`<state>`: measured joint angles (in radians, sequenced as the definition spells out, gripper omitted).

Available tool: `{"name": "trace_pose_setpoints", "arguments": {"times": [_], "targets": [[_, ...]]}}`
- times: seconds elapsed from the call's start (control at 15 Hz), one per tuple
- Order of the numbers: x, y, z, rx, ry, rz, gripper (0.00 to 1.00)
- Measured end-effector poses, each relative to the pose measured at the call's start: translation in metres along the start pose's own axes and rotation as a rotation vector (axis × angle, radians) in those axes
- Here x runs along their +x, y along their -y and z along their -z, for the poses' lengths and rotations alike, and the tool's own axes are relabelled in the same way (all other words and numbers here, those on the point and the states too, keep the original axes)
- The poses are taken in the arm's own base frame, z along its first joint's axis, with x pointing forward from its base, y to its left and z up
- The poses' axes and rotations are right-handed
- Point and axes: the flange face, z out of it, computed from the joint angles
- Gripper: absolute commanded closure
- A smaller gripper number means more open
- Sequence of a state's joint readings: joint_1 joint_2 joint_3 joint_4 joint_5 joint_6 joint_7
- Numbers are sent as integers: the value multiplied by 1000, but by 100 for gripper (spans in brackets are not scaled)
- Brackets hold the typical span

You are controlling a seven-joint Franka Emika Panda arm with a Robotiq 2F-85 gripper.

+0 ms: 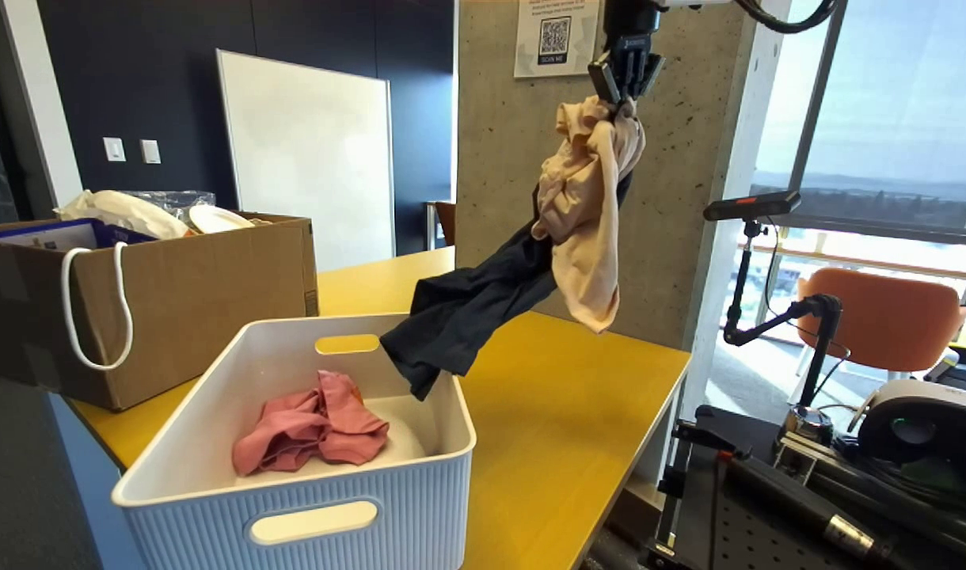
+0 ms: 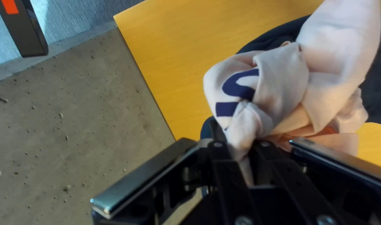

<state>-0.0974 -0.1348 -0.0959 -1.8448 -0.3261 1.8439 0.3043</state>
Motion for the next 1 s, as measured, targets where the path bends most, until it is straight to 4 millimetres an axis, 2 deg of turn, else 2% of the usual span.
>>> {"name": "trace_pose_setpoints", "arguments": {"times": [0.13, 0.33, 0.47, 0.6, 0.67, 0.8, 1.0], "targets": [[-9, -30, -10, -9, 24, -46, 96], [-28, -86, -28, -48, 62, -123, 96], [-41, -123, -46, -99, 97, -165, 96], [-52, -149, -68, -148, 138, -192, 96], [-56, -156, -79, -162, 159, -200, 96], [-58, -152, -97, -169, 179, -212, 96], [-44, -114, -121, -172, 157, -211, 96]]}}
